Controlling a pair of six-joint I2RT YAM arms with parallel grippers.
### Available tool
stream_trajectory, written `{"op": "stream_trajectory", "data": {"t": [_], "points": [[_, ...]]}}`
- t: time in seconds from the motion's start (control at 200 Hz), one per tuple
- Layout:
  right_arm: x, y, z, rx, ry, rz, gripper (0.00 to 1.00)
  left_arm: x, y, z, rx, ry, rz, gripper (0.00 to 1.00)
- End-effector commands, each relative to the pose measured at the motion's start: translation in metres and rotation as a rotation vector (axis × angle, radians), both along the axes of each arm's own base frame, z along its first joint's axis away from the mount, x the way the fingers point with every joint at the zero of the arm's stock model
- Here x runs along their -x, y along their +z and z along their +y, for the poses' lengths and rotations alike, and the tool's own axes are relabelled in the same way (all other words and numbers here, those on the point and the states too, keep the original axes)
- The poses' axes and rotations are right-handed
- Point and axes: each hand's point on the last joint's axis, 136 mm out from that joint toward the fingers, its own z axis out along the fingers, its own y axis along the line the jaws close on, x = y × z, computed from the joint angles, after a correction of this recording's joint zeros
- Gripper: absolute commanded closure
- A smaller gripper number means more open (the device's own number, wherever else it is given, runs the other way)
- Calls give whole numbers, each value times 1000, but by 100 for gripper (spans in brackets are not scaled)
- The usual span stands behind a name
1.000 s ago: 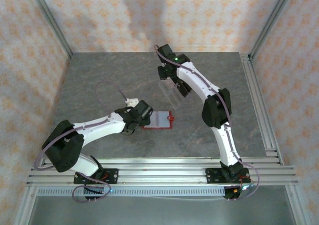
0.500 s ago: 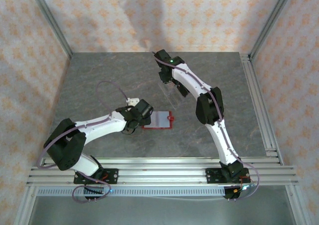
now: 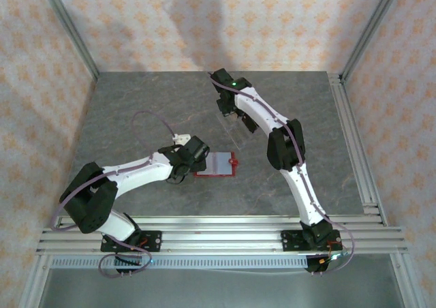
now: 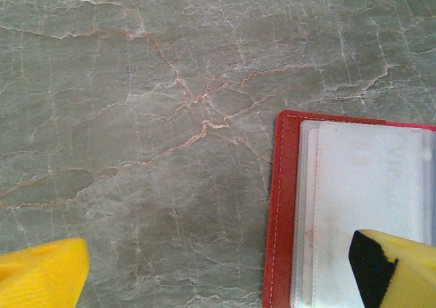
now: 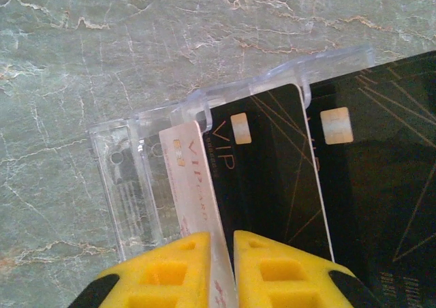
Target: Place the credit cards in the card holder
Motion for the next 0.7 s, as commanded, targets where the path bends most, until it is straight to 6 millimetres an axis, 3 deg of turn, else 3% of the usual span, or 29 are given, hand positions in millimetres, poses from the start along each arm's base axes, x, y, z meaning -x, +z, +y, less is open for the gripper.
{"op": "stream_trajectory", "data": {"t": [0.0,0.37,0.696], "points": [[2,-4,-2,6,2,28,89,-5,4,3,-22,9,-3,0],[2,4,0,-23,13,31,100,-7,5,2,-26,5,-5,1],[6,63,13,-174,31,-26,100,-8,9,2,-33,4,-11,0]]}}
